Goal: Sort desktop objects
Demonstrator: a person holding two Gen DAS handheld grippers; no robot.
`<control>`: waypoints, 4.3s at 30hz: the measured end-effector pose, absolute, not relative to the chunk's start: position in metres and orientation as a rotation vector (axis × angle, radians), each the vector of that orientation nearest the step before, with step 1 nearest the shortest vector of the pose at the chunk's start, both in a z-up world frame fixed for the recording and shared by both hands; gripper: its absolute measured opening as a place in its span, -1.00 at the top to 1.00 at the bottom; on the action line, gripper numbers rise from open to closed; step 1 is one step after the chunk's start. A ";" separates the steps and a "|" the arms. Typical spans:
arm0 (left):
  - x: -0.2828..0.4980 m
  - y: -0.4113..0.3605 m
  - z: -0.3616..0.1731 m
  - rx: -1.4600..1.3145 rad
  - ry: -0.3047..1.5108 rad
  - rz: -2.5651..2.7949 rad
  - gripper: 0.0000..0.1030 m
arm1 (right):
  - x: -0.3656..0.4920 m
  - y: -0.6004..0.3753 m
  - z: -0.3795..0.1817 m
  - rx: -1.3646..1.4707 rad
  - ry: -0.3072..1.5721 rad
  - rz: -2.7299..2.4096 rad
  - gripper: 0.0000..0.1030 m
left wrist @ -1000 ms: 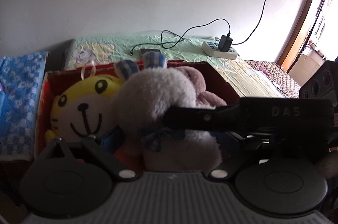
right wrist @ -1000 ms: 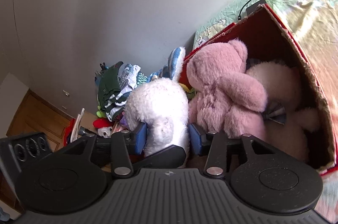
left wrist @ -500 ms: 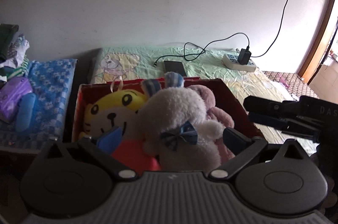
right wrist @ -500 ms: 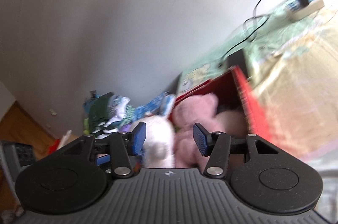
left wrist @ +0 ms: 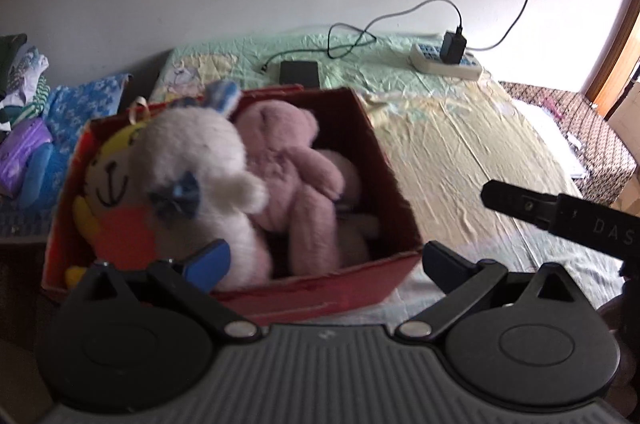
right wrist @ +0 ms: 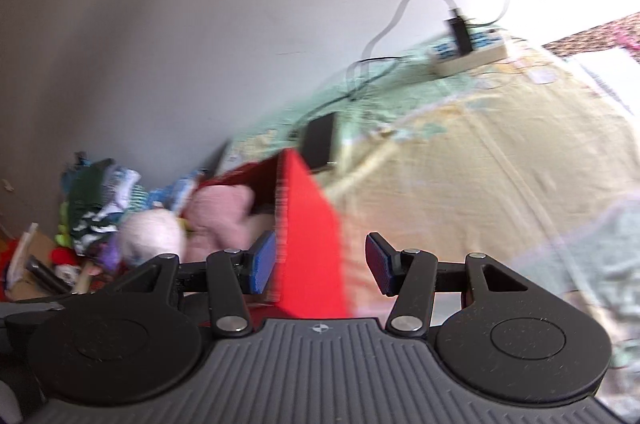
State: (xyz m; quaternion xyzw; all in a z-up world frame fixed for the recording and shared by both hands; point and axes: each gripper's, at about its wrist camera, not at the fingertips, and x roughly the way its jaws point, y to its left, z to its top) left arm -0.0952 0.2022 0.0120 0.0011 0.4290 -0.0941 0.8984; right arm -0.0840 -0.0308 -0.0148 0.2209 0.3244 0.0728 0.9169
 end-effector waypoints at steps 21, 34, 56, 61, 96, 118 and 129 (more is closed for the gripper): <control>-0.104 0.064 -0.026 0.123 1.049 -0.174 -0.98 | -0.095 -0.132 -0.033 0.360 0.785 -0.066 -0.70; -0.086 0.021 -0.046 0.157 1.111 -0.157 -0.98 | -0.084 -0.163 -0.052 0.326 0.880 -0.136 -0.70; -0.078 0.032 -0.066 0.154 1.156 -0.094 -0.98 | -0.070 -0.139 -0.075 0.204 0.966 -0.139 -0.69; -0.083 0.045 -0.069 0.139 1.169 -0.097 -0.98 | -0.073 -0.124 -0.077 0.171 0.991 -0.139 -0.69; -0.105 0.178 -0.051 0.107 1.115 -0.087 -0.98 | -0.083 0.008 -0.052 0.112 0.937 -0.106 -0.70; -0.107 0.223 -0.038 0.078 1.106 -0.094 -0.98 | -0.084 0.047 -0.035 0.134 0.918 -0.082 -0.70; -0.112 0.243 -0.022 0.088 1.058 -0.122 -0.98 | -0.093 0.068 -0.018 0.128 0.856 -0.088 -0.69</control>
